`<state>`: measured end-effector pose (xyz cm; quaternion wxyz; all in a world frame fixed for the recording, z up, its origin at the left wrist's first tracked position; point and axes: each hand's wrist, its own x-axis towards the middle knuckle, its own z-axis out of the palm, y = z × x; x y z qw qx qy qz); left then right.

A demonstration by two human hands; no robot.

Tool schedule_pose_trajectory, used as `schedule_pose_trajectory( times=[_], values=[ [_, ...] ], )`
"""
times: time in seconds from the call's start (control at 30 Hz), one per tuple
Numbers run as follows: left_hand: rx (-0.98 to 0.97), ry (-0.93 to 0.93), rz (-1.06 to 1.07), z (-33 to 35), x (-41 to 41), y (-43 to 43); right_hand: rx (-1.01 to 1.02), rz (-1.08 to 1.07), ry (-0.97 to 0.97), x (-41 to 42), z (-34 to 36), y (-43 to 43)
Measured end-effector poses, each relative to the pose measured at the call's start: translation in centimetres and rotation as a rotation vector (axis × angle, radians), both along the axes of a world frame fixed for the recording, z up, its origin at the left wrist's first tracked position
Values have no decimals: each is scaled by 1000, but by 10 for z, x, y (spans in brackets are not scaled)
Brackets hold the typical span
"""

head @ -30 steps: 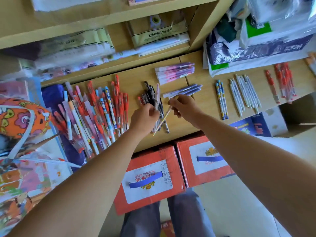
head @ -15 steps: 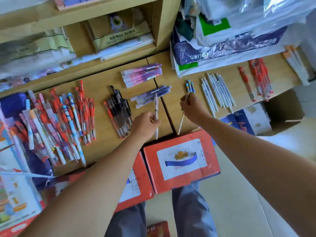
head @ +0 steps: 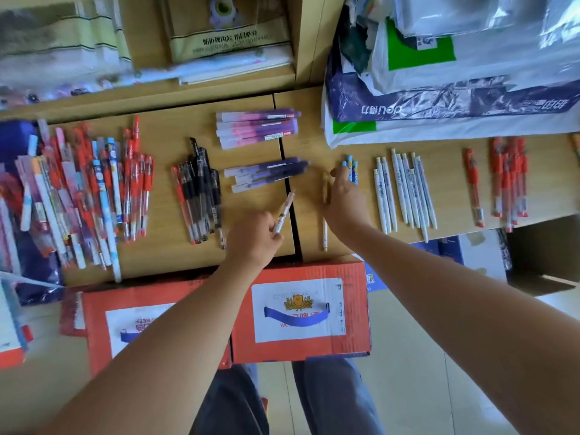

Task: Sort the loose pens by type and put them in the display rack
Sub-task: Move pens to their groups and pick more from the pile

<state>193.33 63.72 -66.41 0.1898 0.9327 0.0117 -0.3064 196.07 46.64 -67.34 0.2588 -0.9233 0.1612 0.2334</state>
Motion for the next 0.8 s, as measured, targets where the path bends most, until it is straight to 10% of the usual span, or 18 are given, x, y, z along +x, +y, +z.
schedule_pose_trajectory(
  times=[0.8],
  values=[
    [103,-8,185,-7,-10,11,-65,163,-2,-13,3,-3]
  ],
)
